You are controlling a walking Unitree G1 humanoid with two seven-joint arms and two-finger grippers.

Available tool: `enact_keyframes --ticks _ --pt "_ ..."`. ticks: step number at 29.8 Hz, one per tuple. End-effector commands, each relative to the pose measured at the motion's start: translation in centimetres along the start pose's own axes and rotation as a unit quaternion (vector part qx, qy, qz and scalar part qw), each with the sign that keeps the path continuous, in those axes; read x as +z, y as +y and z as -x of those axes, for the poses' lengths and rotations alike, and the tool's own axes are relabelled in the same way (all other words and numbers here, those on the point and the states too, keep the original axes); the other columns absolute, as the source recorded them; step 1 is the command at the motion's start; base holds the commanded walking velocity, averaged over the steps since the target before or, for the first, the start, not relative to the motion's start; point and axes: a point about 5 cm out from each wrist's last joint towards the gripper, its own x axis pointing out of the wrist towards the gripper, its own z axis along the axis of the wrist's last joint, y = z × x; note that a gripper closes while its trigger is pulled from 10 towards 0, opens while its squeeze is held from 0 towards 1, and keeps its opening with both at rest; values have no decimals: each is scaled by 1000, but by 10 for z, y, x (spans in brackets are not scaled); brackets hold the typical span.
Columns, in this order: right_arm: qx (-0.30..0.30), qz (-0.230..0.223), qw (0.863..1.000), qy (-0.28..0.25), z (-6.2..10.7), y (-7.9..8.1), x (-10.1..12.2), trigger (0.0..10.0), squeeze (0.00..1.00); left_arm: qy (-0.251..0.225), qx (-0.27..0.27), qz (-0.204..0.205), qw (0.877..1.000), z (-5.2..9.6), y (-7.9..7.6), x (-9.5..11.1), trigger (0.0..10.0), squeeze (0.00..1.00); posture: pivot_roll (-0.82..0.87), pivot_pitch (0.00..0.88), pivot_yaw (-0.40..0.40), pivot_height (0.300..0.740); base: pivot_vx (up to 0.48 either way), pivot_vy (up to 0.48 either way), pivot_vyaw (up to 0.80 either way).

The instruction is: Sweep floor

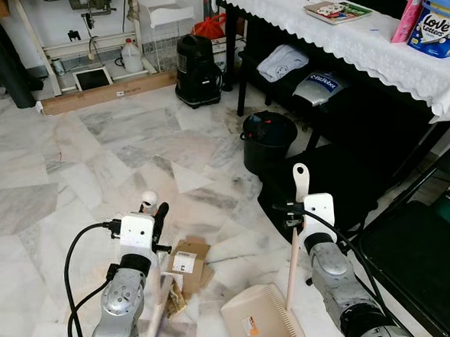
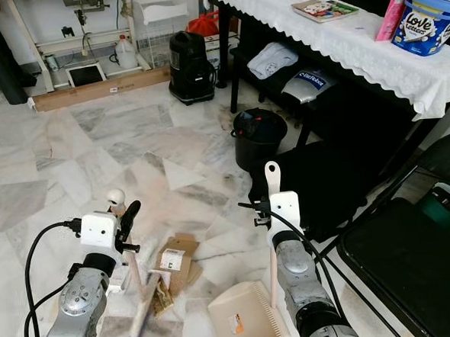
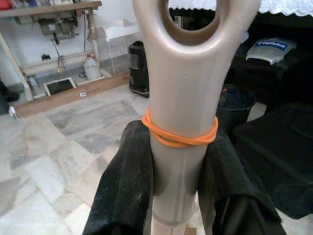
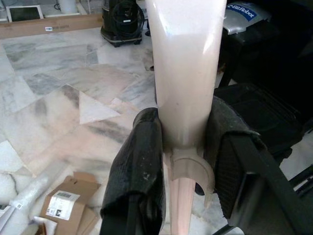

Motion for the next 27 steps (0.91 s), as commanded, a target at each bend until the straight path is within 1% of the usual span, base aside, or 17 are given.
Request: enact_keyframes --ticks 1,4,5,8,17,22,25,27 --pt "0 1 1000 -10 -3 -1 6 10000 0 2 -10 24 1000 -3 -2 2 10000 0 54 79 -95 740 0 0 0" --pt "2 1 1000 -10 -3 0 5 10000 0 10 -39 31 999 -3 -5 3 10000 0 59 78 -96 740 0 0 0" --pt "2 1 1000 -10 -3 0 5 10000 0 10 -39 31 999 -3 -5 3 10000 0 59 78 -96 740 0 0 0" --pt "4 3 1000 -10 -3 1 6 10000 0 18 -61 37 997 -1 -7 3 10000 0 64 75 -97 740 0 0 0" --pt "8 4 1000 -8 -3 3 5 10000 0 39 -126 30 991 4 -5 11 10000 0 75 64 -98 740 0 0 0" --pt "9 5 1000 -8 -4 3 5 10000 0 43 -141 34 989 4 -3 17 10000 0 76 60 -99 740 0 0 0" --pt "9 10 1000 -8 -4 3 5 10000 0 36 -133 36 990 2 -1 22 10000 0 76 57 -99 740 0 0 0" --pt "9 11 1000 -8 -4 3 5 10000 0 31 -129 45 990 1 0 25 10000 0 76 57 -99 740 0 0 0"
